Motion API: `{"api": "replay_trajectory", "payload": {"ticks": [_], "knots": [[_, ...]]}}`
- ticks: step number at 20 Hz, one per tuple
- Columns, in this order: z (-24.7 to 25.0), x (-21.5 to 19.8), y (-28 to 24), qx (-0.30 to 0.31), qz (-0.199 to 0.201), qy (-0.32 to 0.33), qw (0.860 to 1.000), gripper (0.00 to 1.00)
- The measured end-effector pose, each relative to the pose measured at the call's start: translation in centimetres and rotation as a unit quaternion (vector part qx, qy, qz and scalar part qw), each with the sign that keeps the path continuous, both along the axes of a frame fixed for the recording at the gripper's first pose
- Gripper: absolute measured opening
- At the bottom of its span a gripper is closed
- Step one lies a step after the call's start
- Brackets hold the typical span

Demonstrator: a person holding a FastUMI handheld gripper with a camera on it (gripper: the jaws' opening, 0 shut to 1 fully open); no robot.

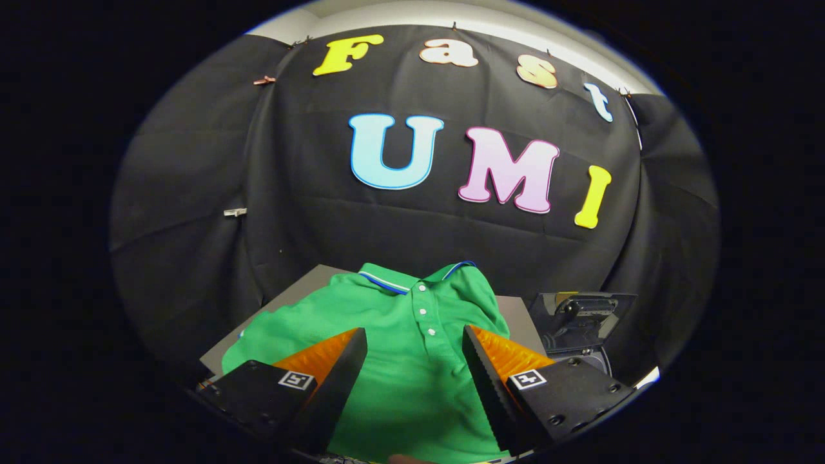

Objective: Put the clothes into the washing machine and then close the washing machine lid.

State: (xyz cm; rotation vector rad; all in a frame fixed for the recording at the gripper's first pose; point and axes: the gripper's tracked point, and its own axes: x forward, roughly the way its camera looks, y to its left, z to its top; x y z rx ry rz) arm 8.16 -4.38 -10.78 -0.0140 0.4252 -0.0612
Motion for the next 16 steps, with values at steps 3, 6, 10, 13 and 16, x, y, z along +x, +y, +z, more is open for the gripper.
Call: {"api": "replay_trajectory", "payload": {"ticks": [3, 6, 10, 13, 16], "knots": [[-2.9, 2.6, -2.0, 0.002, -0.018, 0.061, 0.998, 0.94], [-7.7, 2.4, -1.1, 0.053, 0.0, 0.186, 0.981, 0.93], [-8.2, 3.3, -2.0, 0.05, 0.018, 0.197, 0.979, 0.92], [-8.8, 3.5, -1.5, 0.055, 0.034, 0.188, 0.98, 0.88], [-8.0, 3.4, -1.5, 0.041, 0.051, 0.179, 0.982, 0.65]]}}
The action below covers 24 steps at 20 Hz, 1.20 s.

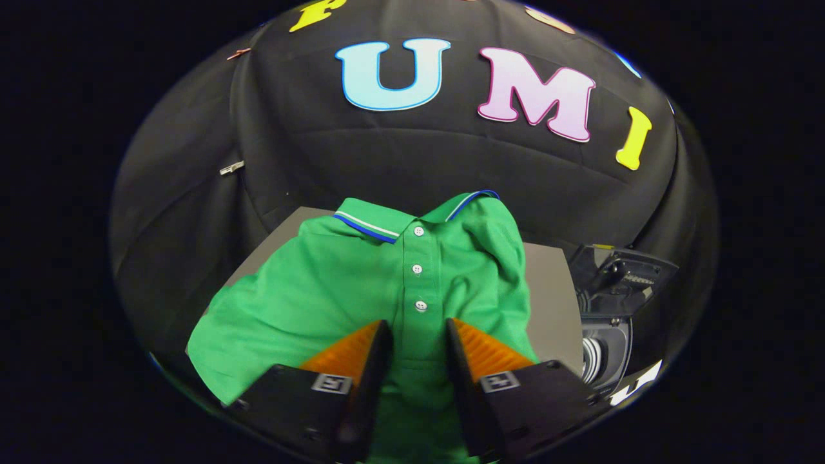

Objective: Put the clothes into the washing machine and then close the washing machine lid.

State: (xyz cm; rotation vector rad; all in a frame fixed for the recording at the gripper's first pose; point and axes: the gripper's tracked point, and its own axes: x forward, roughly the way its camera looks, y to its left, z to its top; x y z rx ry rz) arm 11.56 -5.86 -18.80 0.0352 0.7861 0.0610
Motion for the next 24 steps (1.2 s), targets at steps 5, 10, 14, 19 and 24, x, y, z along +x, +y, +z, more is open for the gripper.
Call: {"api": "replay_trajectory", "payload": {"ticks": [5, 10, 14, 19, 24], "knots": [[0.1, 0.2, 0.2, -0.017, 0.014, -0.013, 1.0, 0.14], [0.5, 0.0, 0.5, -0.044, 0.02, -0.025, 0.999, 0.07], [1.0, 0.2, 0.3, -0.018, 0.01, -0.022, 1.0, 0.07], [3.0, 0.5, 0.0, 0.02, -0.001, -0.04, 0.999, 0.07], [5.0, -0.4, 0.0, 0.016, 0.0, -0.057, 0.998, 0.07]]}}
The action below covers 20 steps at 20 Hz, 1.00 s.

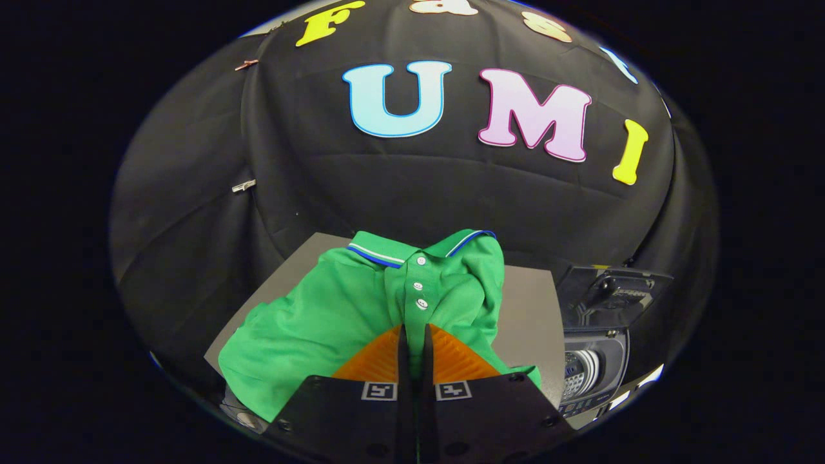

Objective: Put the clothes into the washing machine and then close the washing machine lid.

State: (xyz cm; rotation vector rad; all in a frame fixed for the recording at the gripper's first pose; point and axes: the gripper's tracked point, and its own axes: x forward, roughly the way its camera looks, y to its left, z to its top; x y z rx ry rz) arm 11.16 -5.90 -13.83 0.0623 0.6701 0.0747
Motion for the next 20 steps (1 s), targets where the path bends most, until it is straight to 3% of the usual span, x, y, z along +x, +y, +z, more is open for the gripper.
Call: {"api": "replay_trajectory", "payload": {"ticks": [10, 20], "knots": [[1.4, -0.9, -0.8, 0.021, 0.043, -0.024, 0.999, 0.07], [3.1, -2.6, -5.4, 0.004, 0.151, -0.068, 0.986, 0.07]]}}
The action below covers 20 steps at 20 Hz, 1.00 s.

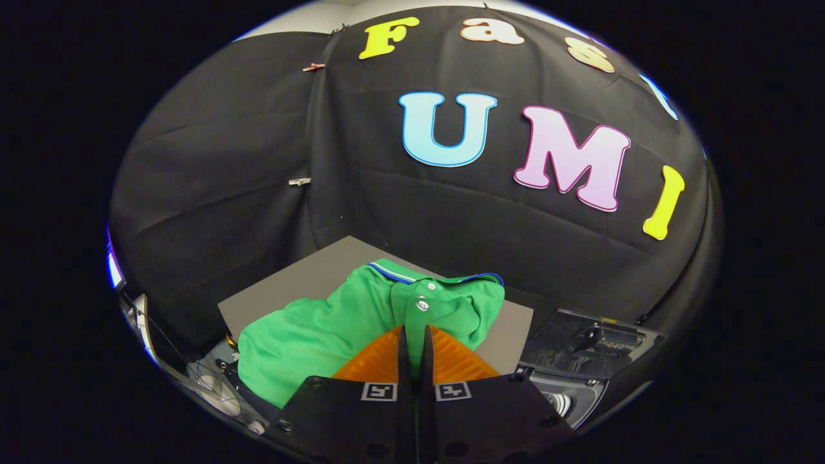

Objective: Put the clothes into the washing machine and then close the washing machine lid.

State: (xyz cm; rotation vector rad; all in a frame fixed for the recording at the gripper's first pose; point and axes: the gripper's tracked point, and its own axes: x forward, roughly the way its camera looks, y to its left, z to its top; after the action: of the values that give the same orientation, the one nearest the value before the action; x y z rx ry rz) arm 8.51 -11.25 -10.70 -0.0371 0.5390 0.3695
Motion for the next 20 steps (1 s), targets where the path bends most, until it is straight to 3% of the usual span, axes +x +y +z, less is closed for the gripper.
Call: {"api": "replay_trajectory", "payload": {"ticks": [13, 20], "knots": [[0.4, 2.2, -10.2, 0.091, -0.003, 0.039, 0.995, 0.07], [2.1, 2.3, -15.6, 0.122, -0.033, 0.024, 0.992, 0.07]]}}
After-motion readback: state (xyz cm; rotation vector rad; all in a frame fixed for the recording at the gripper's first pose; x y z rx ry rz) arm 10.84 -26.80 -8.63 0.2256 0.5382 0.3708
